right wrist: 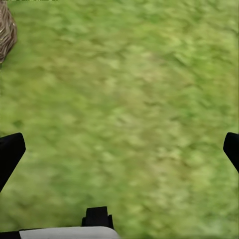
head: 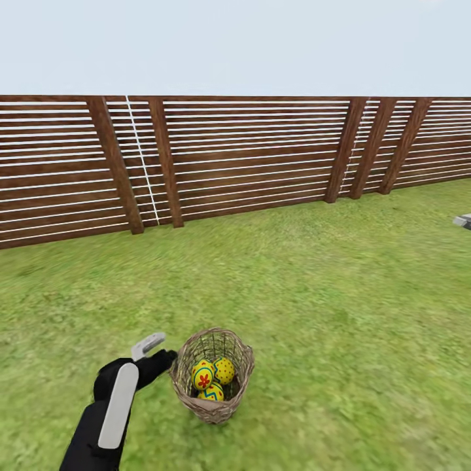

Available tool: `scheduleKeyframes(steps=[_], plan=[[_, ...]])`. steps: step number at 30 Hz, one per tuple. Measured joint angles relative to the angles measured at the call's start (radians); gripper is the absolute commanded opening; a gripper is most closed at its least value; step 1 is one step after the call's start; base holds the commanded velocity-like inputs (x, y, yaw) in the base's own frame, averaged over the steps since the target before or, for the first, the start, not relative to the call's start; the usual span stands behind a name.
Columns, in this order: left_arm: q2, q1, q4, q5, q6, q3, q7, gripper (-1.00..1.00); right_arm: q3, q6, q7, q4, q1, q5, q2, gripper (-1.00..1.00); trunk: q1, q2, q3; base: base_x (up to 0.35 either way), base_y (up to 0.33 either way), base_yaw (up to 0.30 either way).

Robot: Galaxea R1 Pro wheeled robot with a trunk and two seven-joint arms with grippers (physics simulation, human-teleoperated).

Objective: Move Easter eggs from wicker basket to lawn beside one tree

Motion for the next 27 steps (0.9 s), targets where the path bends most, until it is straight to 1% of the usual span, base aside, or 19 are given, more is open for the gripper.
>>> scheduleKeyframes(steps=[1, 2, 4, 5, 6, 7, 8, 9, 11, 13, 16, 21, 24, 27], plan=[[0.0, -0.006, 0.0, 0.064, -0.005, -0.02, 0.098, 1.0, 0.0, 0.0, 0.0, 0.0, 0.0, 0.0, 0.0, 1.0, 0.0, 0.0, 0.0, 0.0, 0.0, 0.0], [0.0, -0.011, 0.0, 0.162, -0.028, -0.058, 0.246, 1.0, 0.0, 0.0, 0.0, 0.001, 0.0, 0.0, 0.0, 1.0, 0.0, 0.0, 0.0, 0.0, 0.0, 0.0], [0.0, -0.017, -0.002, 0.282, -0.093, -0.121, 0.424, 1.0, 0.0, 0.0, 0.0, 0.0, 0.0, 0.0, 0.0, 1.0, 0.0, 0.0, 0.0, 0.0, 0.0, 0.0], [-0.001, -0.022, -0.003, 0.33, -0.122, -0.154, 0.49, 1.0, 0.0, 0.0, 0.0, 0.0, 0.0, 0.0, 0.0, 1.0, 0.0, 0.0, 0.0, 0.0, 0.0, 0.0], [-0.001, -0.026, -0.004, 0.366, -0.145, -0.187, 0.543, 1.0, 0.0, 0.0, 0.0, -0.001, 0.0, 0.0, 0.0, 1.0, 0.0, 0.0, 0.0, 0.0, 0.0, 0.0], [-0.001, -0.028, -0.005, 0.391, -0.162, -0.218, 0.581, 1.0, 0.0, 0.0, 0.0, -0.001, 0.0, 0.0, 0.0, 1.0, 0.0, 0.0, 0.0, 0.0, 0.0, 0.0], [-0.001, -0.03, -0.006, 0.408, -0.173, -0.246, 0.606, 1.0, 0.0, 0.0, 0.0, -0.001, 0.0, -0.001, 0.0, 1.0, 0.0, 0.0, 0.0, 0.0, 0.0, 0.0], [-0.001, -0.031, -0.006, 0.419, -0.182, -0.269, 0.623, 1.0, 0.0, 0.0, 0.0, -0.002, 0.0, 0.0, 0.0, 1.0, 0.0, 0.0, 0.0, 0.006, -0.034, 0.0], [-0.001, -0.032, -0.005, 0.431, -0.192, -0.303, 0.644, 1.0, 0.0, 0.0, 0.0, -0.004, 0.0, -0.001, 0.0, 1.0, 0.0, 0.0, 0.0, 0.045, -0.122, 0.0], [-0.001, -0.033, -0.003, 0.436, -0.196, -0.32, 0.663, 1.0, 0.0, 0.0, 0.0, -0.005, 0.0, -0.002, 0.0, 1.0, 0.0, 0.0, 0.0, 0.085, -0.187, 0.0], [-0.001, -0.033, -0.001, 0.439, -0.199, -0.328, 0.691, 1.0, 0.0, 0.0, 0.0, -0.007, 0.0, -0.003, 0.0, 1.0, 0.0, 0.0, 0.0, 0.108, -0.223, 0.0], [-0.001, -0.033, 0.001, 0.439, -0.201, -0.326, 0.717, 1.0, 0.0, -0.001, 0.0, -0.008, 0.0, -0.004, 0.0, 1.0, 0.0, 0.0, 0.0, 0.118, -0.249, 0.025], [-0.001, -0.033, 0.004, 0.44, -0.213, -0.324, 0.726, 1.0, 0.0, 0.0, 0.0, -0.007, 0.0, -0.004, 0.0, 1.0, 0.0, 0.0, 0.0, 0.084, -0.167, 0.199], [-0.001, -0.033, 0.021, 0.44, -0.228, -0.323, 0.729, 1.0, 0.0, 0.0, 0.0, -0.006, 0.0, -0.004, 0.0, 1.0, 0.0, 0.0, -0.001, 0.023, -0.044, 0.254]])
